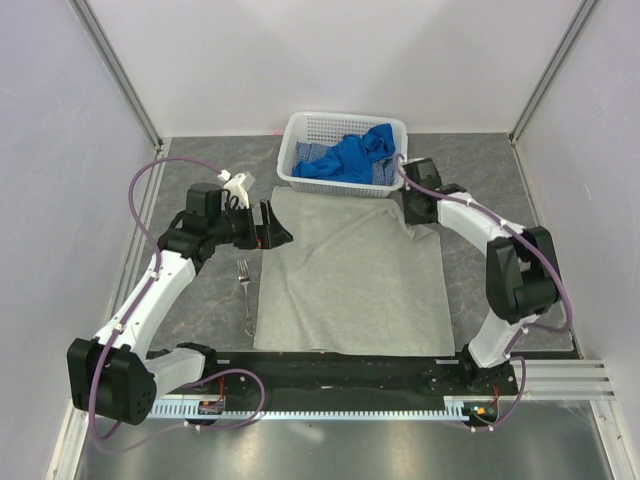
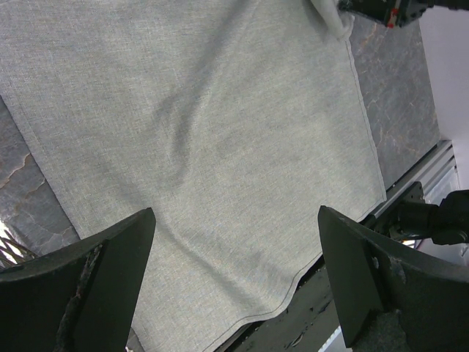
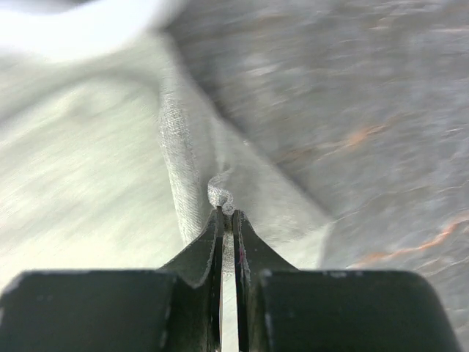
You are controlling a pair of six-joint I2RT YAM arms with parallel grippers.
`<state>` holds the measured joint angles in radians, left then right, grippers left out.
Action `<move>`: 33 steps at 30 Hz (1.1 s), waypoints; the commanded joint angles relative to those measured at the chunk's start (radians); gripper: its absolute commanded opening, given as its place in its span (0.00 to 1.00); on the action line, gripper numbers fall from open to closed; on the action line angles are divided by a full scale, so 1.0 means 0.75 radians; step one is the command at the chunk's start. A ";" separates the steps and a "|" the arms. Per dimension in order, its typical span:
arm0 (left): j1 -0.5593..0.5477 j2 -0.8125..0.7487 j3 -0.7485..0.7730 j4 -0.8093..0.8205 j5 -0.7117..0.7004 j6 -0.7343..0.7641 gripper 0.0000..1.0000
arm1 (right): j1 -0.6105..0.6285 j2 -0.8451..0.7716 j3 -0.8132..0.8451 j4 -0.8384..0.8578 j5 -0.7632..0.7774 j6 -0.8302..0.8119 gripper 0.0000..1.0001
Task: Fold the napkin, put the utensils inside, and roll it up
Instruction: Fold the napkin
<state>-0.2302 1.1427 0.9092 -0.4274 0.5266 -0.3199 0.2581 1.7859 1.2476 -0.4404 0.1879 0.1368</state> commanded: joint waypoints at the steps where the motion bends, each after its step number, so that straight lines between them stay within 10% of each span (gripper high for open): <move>1: 0.010 -0.010 -0.008 -0.003 0.020 0.050 1.00 | 0.161 -0.172 -0.070 0.008 -0.023 0.096 0.00; 17: 0.010 -0.084 -0.026 -0.023 -0.113 0.050 1.00 | 1.052 -0.107 -0.093 0.282 0.046 0.433 0.00; 25: 0.053 -0.139 -0.040 -0.125 -0.457 0.052 1.00 | 1.267 0.012 -0.025 0.440 -0.001 0.523 0.00; 33: 0.188 -0.121 -0.042 -0.140 -0.303 0.079 1.00 | 1.405 0.096 0.038 0.440 -0.038 0.525 0.00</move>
<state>-0.1177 1.0538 0.8768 -0.5316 0.2642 -0.3077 1.2762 1.8431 1.2221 -0.1551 0.1833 0.5098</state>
